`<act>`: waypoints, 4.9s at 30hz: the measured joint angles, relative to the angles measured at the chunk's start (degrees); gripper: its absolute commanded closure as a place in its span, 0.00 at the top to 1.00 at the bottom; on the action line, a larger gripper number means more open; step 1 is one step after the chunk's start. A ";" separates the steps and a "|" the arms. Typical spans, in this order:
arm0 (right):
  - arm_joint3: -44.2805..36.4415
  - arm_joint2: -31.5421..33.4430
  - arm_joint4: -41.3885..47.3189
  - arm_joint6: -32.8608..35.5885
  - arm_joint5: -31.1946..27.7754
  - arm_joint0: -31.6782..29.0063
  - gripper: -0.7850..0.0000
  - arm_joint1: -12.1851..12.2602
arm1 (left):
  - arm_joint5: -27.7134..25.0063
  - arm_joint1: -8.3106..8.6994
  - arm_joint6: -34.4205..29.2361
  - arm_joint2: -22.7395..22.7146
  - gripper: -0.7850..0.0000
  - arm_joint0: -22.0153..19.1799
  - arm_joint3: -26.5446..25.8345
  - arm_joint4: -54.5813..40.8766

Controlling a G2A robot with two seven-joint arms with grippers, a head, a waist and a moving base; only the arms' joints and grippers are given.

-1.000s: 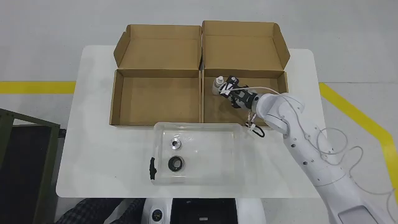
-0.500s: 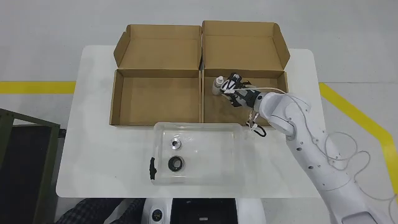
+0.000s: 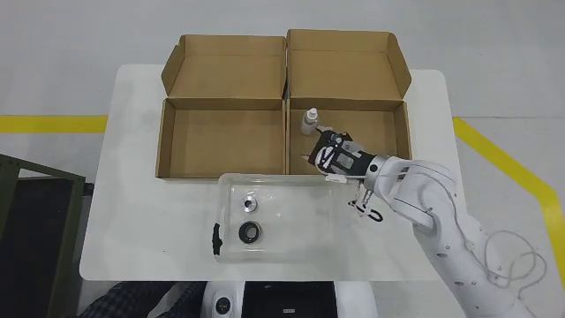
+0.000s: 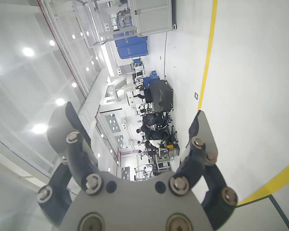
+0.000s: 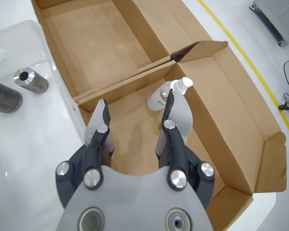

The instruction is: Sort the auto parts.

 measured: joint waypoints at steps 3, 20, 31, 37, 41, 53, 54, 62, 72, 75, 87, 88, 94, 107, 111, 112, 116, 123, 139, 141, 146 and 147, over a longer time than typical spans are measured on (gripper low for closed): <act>-2.44 -0.42 0.24 -1.04 -1.33 -1.96 0.54 0.18 | 0.00 0.00 0.00 0.00 1.00 0.00 0.00 0.00; -4.03 -8.59 -7.58 -6.79 -6.89 -5.50 0.50 0.24 | 0.00 0.00 0.00 0.00 1.00 0.00 0.00 0.00; 0.04 -14.39 -12.16 -8.63 -5.40 -3.49 0.47 -0.65 | 0.00 0.00 0.00 0.00 1.00 0.00 0.00 0.00; 4.46 -16.72 -11.92 -9.21 -4.70 -0.83 0.45 -1.47 | 0.00 0.00 0.00 0.00 1.00 0.00 0.00 0.00; 7.81 -18.79 -11.46 -9.21 -4.27 1.45 0.45 -2.26 | 0.00 0.00 0.00 0.00 1.00 0.00 0.00 0.00; 15.18 -24.23 -9.95 -9.55 -2.88 6.61 0.46 -4.67 | 0.00 0.00 0.00 0.00 1.00 0.00 0.00 0.00; 15.69 -24.74 -9.86 -9.61 -2.80 7.01 0.46 -4.91 | 0.00 0.00 0.00 0.00 1.00 0.00 0.00 0.00; 19.04 -27.60 -8.90 -10.05 -2.25 9.55 0.46 -6.51 | 0.00 0.00 0.00 0.00 1.00 0.00 0.00 0.00; 22.63 -29.06 -6.45 -10.69 -2.22 11.90 0.43 -8.06 | 0.00 0.00 0.00 0.00 1.00 0.00 0.00 0.00; 23.59 -29.44 -5.87 -10.76 -2.30 12.44 0.26 -8.48 | 0.00 0.00 0.00 0.00 1.00 0.00 0.00 0.00; 22.73 -28.01 -4.05 -10.92 -3.84 12.19 0.00 -8.65 | 0.00 0.00 0.00 0.00 1.00 0.00 0.00 0.00; 22.23 -27.67 -3.88 -10.99 -4.10 11.93 0.00 -8.54 | 0.00 0.00 0.00 0.00 1.00 0.00 0.00 0.00; 17.91 -24.27 -2.29 -11.75 -5.95 9.30 0.00 -7.37 | 0.00 0.00 0.00 0.00 1.00 0.00 0.00 0.00; 7.31 -13.14 5.30 -15.21 -10.52 1.72 0.00 -4.28 | 0.00 0.00 0.00 0.00 1.00 0.00 0.00 0.00; 5.07 -8.93 8.03 -15.64 -11.06 -0.31 0.00 -3.39 | 0.00 0.00 0.00 0.00 1.00 0.00 0.00 0.00; 4.63 -8.08 8.36 -15.71 -10.98 -0.75 0.00 -3.22 | 0.00 0.00 0.00 0.00 1.00 0.00 0.00 0.00; 3.45 -4.48 11.22 -16.75 -11.14 -2.63 0.00 -2.56 | 0.00 0.00 0.00 0.00 1.00 0.00 0.00 0.00; 3.67 0.96 19.01 -17.99 -11.98 -4.73 0.00 -1.66 | 0.00 0.00 0.00 0.00 1.00 0.00 0.00 0.00; 4.99 5.13 27.62 -18.52 -12.57 -6.23 0.00 -0.70 | 0.00 0.00 0.00 0.00 1.00 0.00 0.00 0.00; 5.02 5.48 28.00 -18.84 -12.40 -6.46 0.00 -0.62 | 0.00 0.00 0.00 0.00 1.00 0.00 0.00 0.00; 5.23 5.79 28.39 -19.26 -12.08 -6.65 0.00 -0.49 | 0.00 0.00 0.00 0.00 1.00 0.00 0.00 0.00; 5.29 5.74 28.41 -19.31 -11.98 -6.63 0.00 -0.48 | 0.00 0.00 0.00 0.00 1.00 0.00 0.00 0.00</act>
